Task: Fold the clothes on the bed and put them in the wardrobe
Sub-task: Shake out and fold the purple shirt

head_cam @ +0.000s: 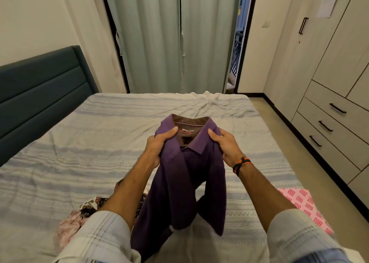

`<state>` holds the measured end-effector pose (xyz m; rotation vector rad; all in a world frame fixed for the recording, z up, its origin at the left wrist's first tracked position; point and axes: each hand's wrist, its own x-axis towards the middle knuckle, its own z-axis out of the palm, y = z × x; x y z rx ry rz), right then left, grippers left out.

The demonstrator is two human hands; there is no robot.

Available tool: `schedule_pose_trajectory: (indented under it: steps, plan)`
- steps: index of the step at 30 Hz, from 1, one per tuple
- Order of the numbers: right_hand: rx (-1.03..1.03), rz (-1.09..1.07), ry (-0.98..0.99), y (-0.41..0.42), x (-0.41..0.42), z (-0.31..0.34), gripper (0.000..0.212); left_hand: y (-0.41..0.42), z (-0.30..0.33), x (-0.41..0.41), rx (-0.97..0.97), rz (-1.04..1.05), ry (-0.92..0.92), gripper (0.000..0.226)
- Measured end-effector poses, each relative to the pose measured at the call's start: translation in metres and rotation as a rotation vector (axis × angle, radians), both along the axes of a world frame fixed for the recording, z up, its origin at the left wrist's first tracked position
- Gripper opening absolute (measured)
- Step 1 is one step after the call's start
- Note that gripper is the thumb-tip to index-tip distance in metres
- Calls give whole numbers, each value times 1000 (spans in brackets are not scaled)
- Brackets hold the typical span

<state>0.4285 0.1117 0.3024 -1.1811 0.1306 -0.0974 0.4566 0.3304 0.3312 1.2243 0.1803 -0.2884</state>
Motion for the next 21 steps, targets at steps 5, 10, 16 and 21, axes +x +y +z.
schedule_pose_trajectory:
  steps: [5, 10, 16, 21]
  plan:
    - [-76, -24, -73, 2, 3, 4, 19, 7, -1, -1, 308, 66, -32, 27]
    - [-102, 6, -101, 8, 8, 1, 26, 11, -7, 1, 579, 101, -66, 15]
    - [-132, 5, -89, 8, 10, -3, 23, 18, -17, -1, 814, 171, -146, 21]
    - [-350, 31, -69, -4, 9, -8, 26, 23, -24, 3, 797, 252, -167, 27]
